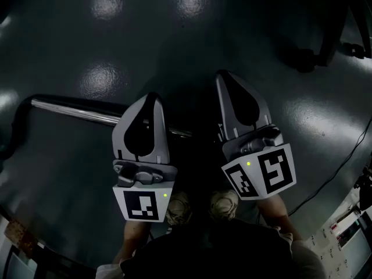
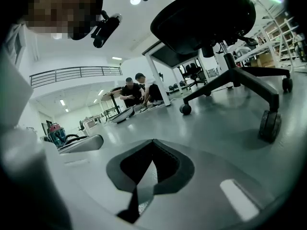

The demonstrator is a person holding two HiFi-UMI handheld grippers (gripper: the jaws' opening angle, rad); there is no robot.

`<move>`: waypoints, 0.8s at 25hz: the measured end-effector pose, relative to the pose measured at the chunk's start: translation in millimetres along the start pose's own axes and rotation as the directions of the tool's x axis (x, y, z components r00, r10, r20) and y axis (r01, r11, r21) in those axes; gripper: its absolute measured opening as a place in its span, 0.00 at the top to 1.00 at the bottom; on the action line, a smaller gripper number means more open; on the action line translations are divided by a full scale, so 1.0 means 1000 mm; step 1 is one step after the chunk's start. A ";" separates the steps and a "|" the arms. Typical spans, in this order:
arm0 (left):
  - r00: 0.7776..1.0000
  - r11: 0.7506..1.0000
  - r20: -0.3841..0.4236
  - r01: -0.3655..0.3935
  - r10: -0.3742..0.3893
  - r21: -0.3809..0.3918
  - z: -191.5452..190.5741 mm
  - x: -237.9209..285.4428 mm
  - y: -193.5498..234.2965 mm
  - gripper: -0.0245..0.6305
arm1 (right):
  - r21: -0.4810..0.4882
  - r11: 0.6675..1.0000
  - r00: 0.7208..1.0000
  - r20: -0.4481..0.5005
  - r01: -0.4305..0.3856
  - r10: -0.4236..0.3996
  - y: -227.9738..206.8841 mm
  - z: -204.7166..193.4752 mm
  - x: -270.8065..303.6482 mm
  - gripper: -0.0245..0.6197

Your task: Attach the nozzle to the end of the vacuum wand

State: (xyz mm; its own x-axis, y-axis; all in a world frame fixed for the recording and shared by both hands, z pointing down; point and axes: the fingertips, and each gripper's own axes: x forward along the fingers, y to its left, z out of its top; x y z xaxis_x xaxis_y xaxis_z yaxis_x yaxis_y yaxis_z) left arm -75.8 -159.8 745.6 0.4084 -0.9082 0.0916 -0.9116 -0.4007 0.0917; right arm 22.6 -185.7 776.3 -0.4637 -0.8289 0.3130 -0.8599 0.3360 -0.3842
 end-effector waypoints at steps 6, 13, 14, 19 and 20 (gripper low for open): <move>0.994 0.993 0.050 -0.098 0.102 -0.072 0.075 -0.002 0.031 0.96 | 0.025 1.000 1.000 0.007 0.000 0.000 0.016 0.069 -0.026 0.95; 0.978 0.986 0.133 -0.163 0.164 -0.015 0.384 -0.050 0.034 0.96 | -0.049 0.998 0.998 0.056 0.029 -0.026 0.138 0.329 -0.123 0.95; 0.978 0.986 0.125 -0.166 0.168 -0.020 0.431 -0.063 0.026 0.96 | -0.045 0.999 0.998 0.053 0.022 -0.019 0.164 0.369 -0.142 0.95; 0.982 0.981 0.089 -0.158 0.168 -0.115 0.660 -0.128 -0.014 0.96 | -0.086 0.994 0.996 0.049 -0.070 0.075 0.309 0.573 -0.238 0.95; 0.981 0.979 0.093 -0.161 0.173 -0.121 0.697 -0.139 -0.020 0.96 | -0.099 0.991 0.994 0.055 -0.091 0.097 0.332 0.606 -0.253 0.95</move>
State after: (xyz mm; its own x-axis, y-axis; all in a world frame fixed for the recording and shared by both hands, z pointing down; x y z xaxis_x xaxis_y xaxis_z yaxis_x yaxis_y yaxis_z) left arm -146.5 -110.2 39.6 0.2383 -0.9711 0.0136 -0.9531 -0.2312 0.1952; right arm -16.3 -135.6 43.0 -0.5320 -0.8161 0.2258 -0.8311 0.4523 -0.3235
